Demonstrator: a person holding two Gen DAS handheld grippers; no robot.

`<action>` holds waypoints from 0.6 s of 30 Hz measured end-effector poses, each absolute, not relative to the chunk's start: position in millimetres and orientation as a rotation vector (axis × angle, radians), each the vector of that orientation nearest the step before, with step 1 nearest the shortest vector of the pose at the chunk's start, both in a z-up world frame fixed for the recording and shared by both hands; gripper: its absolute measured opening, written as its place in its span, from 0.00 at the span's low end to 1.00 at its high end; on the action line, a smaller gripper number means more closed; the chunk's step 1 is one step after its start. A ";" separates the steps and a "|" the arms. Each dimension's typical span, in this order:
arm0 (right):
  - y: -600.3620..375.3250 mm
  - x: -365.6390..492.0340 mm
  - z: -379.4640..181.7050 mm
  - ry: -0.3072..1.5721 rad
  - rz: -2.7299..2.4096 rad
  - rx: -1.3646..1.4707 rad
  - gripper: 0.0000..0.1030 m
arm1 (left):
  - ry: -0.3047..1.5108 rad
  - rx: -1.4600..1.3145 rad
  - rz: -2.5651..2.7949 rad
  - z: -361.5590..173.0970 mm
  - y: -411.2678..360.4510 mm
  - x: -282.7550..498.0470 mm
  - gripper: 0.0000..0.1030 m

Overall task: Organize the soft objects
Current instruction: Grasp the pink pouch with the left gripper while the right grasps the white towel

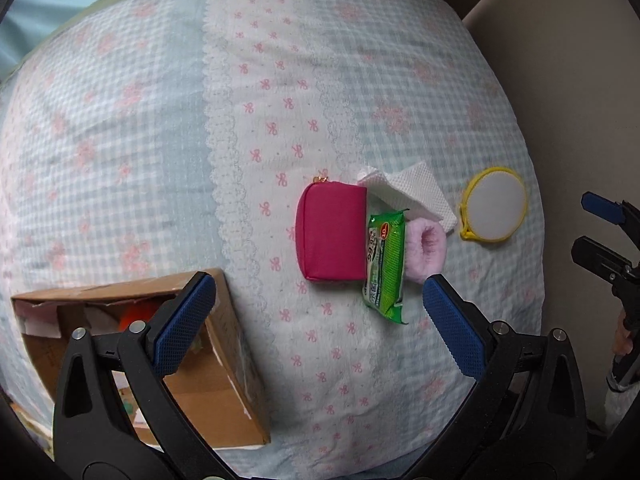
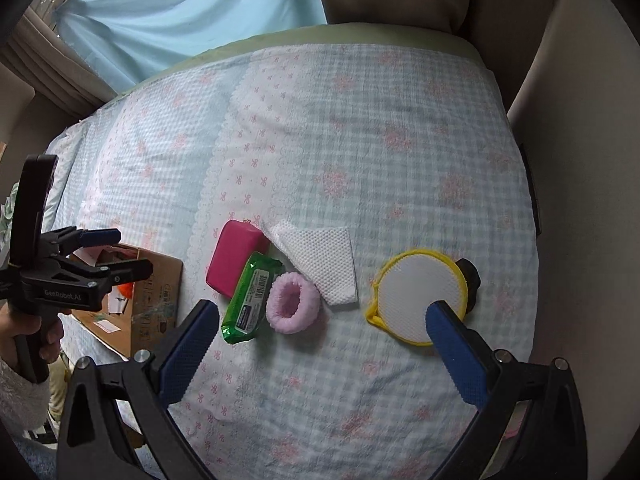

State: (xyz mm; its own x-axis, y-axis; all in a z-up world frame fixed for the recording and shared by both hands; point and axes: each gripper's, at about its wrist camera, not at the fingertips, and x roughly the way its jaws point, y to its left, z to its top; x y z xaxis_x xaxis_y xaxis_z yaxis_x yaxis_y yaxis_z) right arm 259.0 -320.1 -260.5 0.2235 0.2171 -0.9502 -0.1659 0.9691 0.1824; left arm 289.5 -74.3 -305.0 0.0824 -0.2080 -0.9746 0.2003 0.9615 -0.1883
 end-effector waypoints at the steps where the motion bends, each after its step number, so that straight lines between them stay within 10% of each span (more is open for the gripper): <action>1: -318.5 264.8 -272.0 1.336 0.276 0.029 1.00 | 1.474 0.001 -0.313 -316.3 -77.7 297.1 1.00; 18: -288.4 321.7 -411.2 1.534 0.423 -0.043 0.80 | 1.689 0.039 -0.371 -460.4 -123.8 361.8 0.99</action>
